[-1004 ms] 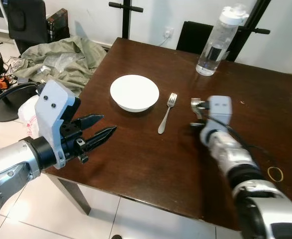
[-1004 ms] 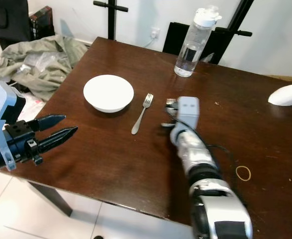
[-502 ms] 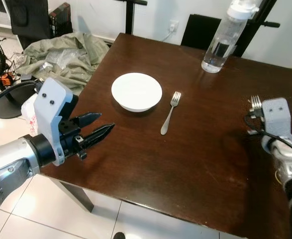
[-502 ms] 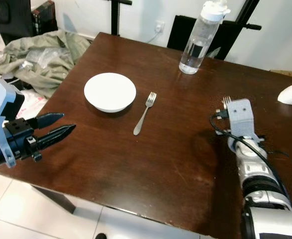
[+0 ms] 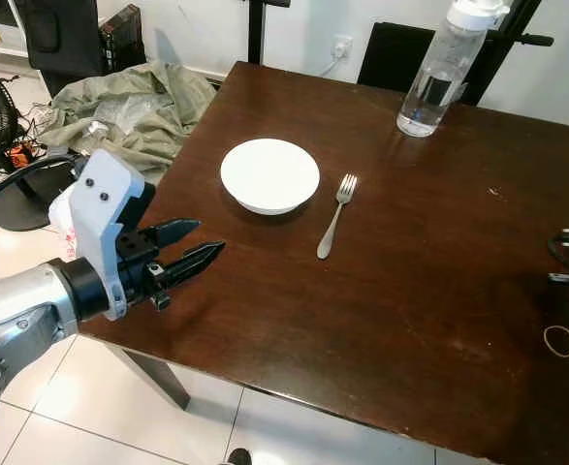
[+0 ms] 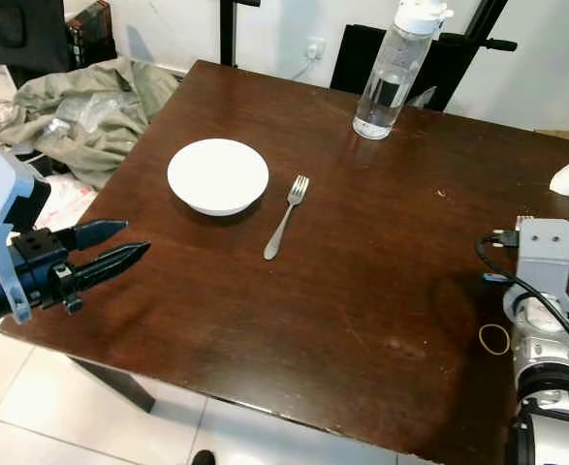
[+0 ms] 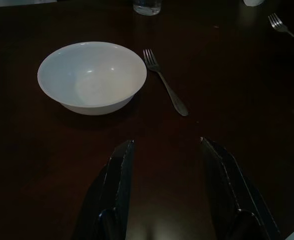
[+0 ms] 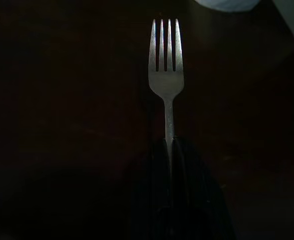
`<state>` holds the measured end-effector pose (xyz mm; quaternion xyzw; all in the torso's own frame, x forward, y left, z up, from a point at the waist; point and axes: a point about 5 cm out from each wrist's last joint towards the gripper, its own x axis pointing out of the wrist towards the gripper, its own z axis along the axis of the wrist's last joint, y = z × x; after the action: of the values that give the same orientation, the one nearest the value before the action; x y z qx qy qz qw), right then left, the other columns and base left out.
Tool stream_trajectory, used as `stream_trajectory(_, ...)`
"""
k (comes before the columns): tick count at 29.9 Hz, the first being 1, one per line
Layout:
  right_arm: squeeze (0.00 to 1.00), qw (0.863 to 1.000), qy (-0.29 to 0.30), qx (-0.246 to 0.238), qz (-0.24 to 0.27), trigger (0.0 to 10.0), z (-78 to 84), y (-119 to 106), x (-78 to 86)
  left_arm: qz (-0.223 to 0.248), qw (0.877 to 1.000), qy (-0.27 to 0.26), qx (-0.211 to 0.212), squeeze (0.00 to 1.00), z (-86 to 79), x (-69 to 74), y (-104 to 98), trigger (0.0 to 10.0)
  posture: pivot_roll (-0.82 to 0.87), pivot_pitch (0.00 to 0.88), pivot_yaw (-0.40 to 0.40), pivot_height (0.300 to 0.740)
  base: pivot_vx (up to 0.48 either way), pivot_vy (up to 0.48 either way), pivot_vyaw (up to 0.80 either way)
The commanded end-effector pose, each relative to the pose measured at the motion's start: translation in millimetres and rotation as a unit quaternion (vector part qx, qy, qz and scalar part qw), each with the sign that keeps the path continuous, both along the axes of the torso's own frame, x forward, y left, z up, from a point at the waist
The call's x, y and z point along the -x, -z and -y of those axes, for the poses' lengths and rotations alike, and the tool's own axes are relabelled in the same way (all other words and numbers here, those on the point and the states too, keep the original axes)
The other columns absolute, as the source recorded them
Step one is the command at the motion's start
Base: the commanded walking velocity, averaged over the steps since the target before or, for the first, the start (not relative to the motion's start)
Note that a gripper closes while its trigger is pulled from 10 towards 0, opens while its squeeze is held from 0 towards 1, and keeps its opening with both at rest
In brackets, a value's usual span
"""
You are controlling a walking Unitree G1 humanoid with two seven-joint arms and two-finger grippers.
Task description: Setting the table
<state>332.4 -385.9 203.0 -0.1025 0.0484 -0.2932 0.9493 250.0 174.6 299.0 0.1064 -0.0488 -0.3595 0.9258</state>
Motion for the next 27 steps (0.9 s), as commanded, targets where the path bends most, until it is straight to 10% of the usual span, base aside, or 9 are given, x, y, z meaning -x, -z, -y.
stream_trajectory(1,0.00,1.000,0.004,0.001,-0.013,10.0,8.6,9,9.3,-0.005,1.000,0.013,-0.009,0.00,2.1,1.8,2,10.0,0.22,0.301,0.087,0.740,0.000,0.000,0.00)
stream_trajectory(18,0.00,0.998,-0.031,0.041,-0.022,10.0,-3.6,13,2.8,-0.007,1.000,0.016,-0.011,0.00,1.5,3.0,2,10.0,0.23,0.300,0.087,0.740,0.000,0.000,0.00)
stream_trajectory(19,0.84,0.999,-0.027,0.040,-0.020,10.0,-2.7,13,3.4,-0.007,1.000,0.016,-0.011,0.00,1.7,3.0,2,10.0,0.23,0.298,0.086,0.740,0.000,0.000,0.00)
stream_trajectory(21,0.84,0.999,-0.022,0.039,-0.018,10.0,-1.6,13,4.1,-0.007,1.000,0.016,-0.010,0.00,1.8,3.0,2,10.0,0.23,0.298,0.086,0.740,0.000,0.000,0.00)
stream_trajectory(22,1.00,0.999,-0.018,0.039,-0.015,10.0,-0.3,12,4.9,-0.007,1.000,0.017,-0.010,0.00,2.1,2.9,2,10.0,0.23,0.297,0.085,0.740,0.000,0.000,0.00)
stream_trajectory(27,0.95,0.999,-0.010,0.047,-0.003,10.0,2.7,6,5.8,-0.007,1.000,0.018,-0.008,0.00,3.6,1.8,3,10.0,0.22,0.294,0.081,0.740,0.000,0.000,0.00)
